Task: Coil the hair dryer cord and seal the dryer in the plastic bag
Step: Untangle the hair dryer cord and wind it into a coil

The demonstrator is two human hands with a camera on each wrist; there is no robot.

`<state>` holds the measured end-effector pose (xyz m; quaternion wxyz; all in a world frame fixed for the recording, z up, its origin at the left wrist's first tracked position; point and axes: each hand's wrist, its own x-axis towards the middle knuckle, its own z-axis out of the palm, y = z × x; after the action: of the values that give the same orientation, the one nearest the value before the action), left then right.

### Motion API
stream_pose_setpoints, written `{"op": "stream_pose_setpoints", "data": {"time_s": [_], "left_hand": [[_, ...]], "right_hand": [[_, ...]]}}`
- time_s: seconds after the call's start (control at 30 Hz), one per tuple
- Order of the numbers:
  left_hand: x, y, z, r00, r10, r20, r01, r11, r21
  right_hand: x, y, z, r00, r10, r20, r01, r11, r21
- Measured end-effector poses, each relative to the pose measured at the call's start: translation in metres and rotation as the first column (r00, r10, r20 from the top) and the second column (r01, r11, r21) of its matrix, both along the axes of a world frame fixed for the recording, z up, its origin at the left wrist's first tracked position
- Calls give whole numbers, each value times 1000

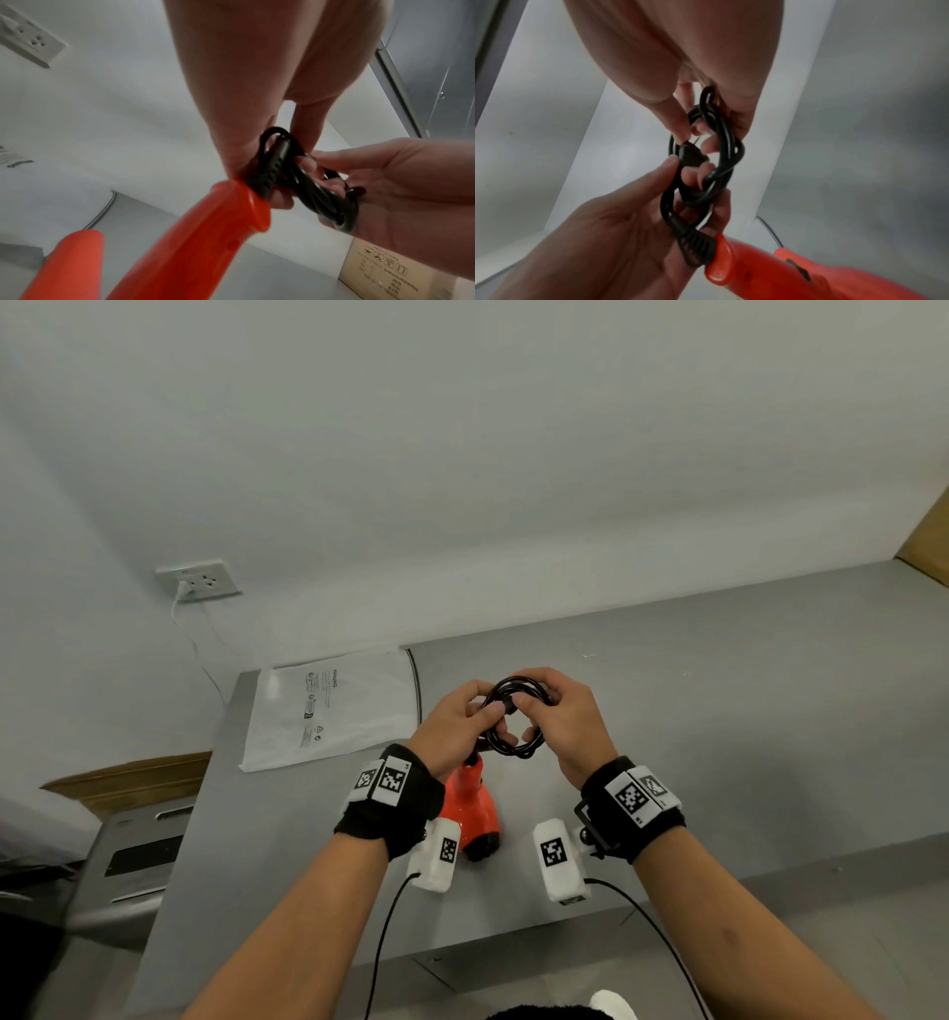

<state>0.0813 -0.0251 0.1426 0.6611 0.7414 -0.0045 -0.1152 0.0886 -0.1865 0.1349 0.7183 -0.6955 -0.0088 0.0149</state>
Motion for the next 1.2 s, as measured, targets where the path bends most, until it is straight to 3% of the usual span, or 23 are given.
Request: {"op": "stream_pose_setpoints", "data": {"time_s": [0.2,0.37,0.5,0.63,0.7,0.73,0.8,0.83,0.9,1.0,1.13,1.2], "left_hand": [[7,-9,4,985,144,94,-157,976,152],[8,-17,8,976,216,-15,-216,966,-145],[5,-20,4,959,251,-131,-279,915,-291],[6,-24,-1,938,312,-154,-345,888,-305],[5,-26,-3,950,288,-118,-310,912,-269],[6,-26,-3,959,269,-84,-281,931,-231],[8,-23,2,971,238,3,-236,965,-112],[9,-22,3,974,222,41,-219,974,-60],[9,-23,6,978,192,74,-191,981,-29],[0,-36,9,991,125,55,-120,989,-88],[-7,-44,0,1000,-30,2,30,990,-137],[-9,-39,-14,994,-52,95,47,997,58]], "right_hand": [[0,5,2,999,27,27,-26,999,-28],[-5,7,-9,995,-79,61,90,977,-191],[-4,4,-22,997,-64,-43,58,990,-130],[-7,-3,-27,992,-31,-120,26,999,-45],[-7,-6,-32,992,-57,-115,42,991,-127],[-7,-8,-35,993,-81,-85,58,967,-247],[-13,-9,-38,993,-113,44,120,857,-501],[-18,-8,-39,986,-102,135,160,822,-547],[-27,-2,-36,974,-36,225,154,831,-534],[-31,11,-38,985,54,164,38,858,-513],[-25,1,-48,990,-108,93,136,908,-395],[-23,-10,-54,986,-164,34,166,933,-321]]}}
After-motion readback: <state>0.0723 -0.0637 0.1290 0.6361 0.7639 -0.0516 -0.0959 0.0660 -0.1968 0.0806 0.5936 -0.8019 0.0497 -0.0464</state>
